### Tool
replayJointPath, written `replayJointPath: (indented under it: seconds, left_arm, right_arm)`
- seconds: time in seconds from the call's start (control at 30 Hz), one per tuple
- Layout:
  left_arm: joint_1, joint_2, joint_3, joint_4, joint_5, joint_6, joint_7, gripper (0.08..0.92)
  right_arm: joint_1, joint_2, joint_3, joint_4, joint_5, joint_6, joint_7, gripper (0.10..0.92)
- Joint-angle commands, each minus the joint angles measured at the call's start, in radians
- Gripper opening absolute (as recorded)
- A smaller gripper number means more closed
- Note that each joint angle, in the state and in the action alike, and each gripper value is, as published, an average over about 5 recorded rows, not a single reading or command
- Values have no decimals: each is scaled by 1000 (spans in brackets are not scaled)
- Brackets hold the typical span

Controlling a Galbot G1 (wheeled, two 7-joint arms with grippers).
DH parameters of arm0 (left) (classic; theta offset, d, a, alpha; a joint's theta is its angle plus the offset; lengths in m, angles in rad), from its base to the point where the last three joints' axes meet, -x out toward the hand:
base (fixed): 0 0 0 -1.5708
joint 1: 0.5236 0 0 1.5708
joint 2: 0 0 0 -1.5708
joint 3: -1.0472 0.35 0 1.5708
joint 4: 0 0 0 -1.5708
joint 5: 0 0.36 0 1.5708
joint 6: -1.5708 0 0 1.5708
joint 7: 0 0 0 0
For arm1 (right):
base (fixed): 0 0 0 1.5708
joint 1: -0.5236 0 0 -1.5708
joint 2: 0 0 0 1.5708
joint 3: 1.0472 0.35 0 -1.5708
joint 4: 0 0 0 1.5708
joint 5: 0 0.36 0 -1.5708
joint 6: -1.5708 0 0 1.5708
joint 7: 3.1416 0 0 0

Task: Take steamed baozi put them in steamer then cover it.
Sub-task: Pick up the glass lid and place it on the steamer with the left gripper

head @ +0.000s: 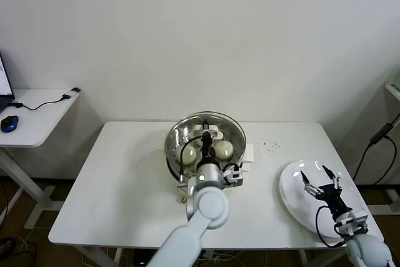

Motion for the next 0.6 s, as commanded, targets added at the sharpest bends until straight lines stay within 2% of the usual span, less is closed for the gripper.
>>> replayJointPath:
  seconds: [0.03,0.6]
  left_arm:
    - [-10,-32,0,57,6,49,-12,146]
    - [-1,-28,-19,70,13,49,-13,146]
  right_arm:
    - [1,1,1,-3,-1,2,-2,823]
    - [5,6,4,-10,-6,8,-5,823]
